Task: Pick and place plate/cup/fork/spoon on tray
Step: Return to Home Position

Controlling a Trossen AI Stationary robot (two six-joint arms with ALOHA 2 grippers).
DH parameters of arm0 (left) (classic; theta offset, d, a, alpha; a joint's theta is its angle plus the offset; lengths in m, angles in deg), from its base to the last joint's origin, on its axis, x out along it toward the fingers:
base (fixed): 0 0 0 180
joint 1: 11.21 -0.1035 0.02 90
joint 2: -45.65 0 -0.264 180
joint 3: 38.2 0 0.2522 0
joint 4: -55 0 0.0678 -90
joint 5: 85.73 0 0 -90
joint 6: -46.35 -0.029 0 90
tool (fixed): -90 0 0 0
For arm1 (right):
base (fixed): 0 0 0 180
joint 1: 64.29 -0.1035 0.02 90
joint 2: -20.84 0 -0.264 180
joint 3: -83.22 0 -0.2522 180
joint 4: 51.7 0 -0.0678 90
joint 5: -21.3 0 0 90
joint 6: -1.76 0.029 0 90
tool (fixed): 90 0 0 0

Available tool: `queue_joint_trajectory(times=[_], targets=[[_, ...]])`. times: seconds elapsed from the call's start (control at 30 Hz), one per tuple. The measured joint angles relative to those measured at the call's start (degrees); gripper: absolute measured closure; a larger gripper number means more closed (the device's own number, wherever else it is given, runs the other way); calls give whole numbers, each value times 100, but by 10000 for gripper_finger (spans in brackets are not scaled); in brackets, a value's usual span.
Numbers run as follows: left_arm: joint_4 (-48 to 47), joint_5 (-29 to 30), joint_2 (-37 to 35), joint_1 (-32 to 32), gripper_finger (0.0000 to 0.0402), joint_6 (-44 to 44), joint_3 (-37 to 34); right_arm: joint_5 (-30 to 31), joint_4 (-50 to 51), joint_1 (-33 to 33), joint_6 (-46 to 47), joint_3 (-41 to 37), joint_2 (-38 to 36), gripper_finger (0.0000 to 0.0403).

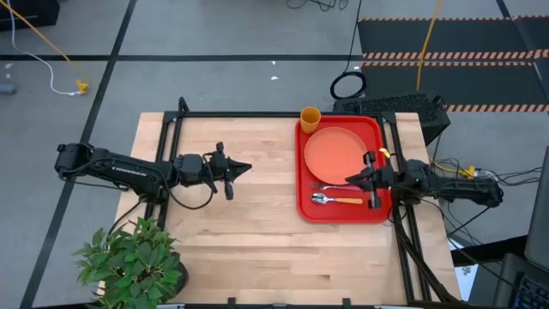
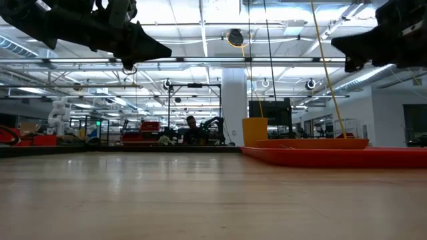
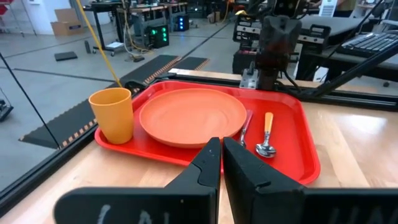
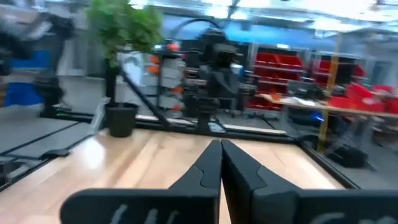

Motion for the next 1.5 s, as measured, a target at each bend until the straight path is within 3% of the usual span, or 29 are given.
queue_joint_trajectory(times=[0.1,0.57,1.17,1.5], targets=[[6,1,0,0,380,6,0,344,555,47,109,0,-359,403],[-3,2,0,93,380,285,0,36,1135,47,153,0,-415,403],[-194,-3,0,127,380,67,-23,33,1120,47,209,0,-381,403],[1048,-97,-22,129,381,164,-1038,6,820,47,229,0,-381,403]])
